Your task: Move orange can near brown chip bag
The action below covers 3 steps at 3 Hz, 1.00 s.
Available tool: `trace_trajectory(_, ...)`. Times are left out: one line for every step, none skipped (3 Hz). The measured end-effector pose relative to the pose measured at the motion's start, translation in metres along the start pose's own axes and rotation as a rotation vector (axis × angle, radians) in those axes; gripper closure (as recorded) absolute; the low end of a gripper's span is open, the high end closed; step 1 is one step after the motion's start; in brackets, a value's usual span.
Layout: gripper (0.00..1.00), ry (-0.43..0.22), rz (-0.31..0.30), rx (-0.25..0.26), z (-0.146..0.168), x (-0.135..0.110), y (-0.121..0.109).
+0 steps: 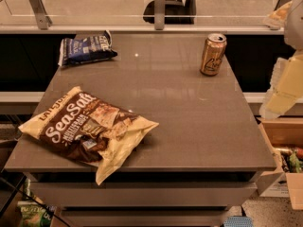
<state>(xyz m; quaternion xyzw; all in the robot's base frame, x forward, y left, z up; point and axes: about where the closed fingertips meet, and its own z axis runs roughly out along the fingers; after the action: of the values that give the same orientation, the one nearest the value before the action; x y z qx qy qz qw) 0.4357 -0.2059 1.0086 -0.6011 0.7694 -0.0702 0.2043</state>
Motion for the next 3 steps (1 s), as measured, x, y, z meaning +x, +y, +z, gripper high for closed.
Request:
trace_trajectory(0.00,0.000,0.000,0.000,0.000,0.000,0.000)
trace_trajectory(0.00,-0.009,0.023,0.030,-0.006,-0.001,-0.003)
trace_trajectory(0.00,-0.040,0.093,0.071,-0.005,0.002,-0.012)
